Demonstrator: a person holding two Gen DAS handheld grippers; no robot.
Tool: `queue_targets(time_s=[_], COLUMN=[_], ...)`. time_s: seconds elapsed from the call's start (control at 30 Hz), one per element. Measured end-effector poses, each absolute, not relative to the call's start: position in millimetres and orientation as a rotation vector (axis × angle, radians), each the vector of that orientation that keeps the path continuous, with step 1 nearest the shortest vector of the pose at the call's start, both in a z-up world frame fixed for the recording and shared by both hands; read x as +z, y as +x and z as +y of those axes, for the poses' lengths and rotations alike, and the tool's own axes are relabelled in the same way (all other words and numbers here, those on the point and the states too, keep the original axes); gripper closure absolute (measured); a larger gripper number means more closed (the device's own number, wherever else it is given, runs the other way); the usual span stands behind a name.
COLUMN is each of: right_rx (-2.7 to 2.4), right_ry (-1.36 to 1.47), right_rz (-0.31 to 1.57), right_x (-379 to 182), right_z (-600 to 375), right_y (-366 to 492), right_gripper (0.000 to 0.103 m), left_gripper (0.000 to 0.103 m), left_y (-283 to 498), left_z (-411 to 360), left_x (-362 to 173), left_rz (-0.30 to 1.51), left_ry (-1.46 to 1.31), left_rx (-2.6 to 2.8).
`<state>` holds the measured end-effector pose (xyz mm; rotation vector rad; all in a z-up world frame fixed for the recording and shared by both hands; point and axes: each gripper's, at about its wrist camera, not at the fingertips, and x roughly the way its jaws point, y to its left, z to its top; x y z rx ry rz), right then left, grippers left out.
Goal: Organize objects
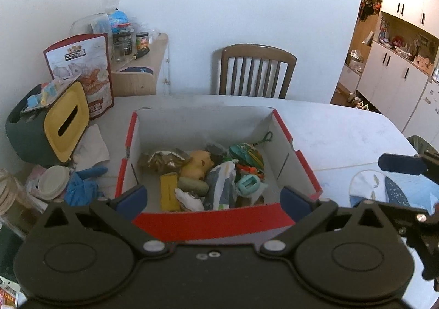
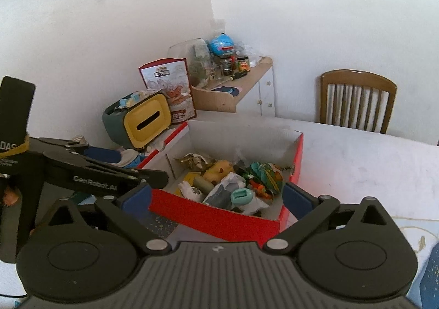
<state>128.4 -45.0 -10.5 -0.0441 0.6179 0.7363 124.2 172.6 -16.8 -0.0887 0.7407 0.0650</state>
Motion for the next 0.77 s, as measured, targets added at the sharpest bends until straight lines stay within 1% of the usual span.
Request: queue_targets(time_s=[0.13, 0.77], right_rx=[0.718, 0.707], right_ry=[-0.054, -0.022], right_rz=[0.583, 0.596], right_x=[-12, -16], right_z=[-48, -66], right_y=[122, 119], right_gripper=[0.000, 0.000], left_gripper=[0.000, 0.000], left_y=[118, 115], left_z=[169, 154], left_x=[-15, -16], left_rz=[0.740, 0.730], left_ry=[-0.092, -0.030], left_rx=[0.057, 0.106])
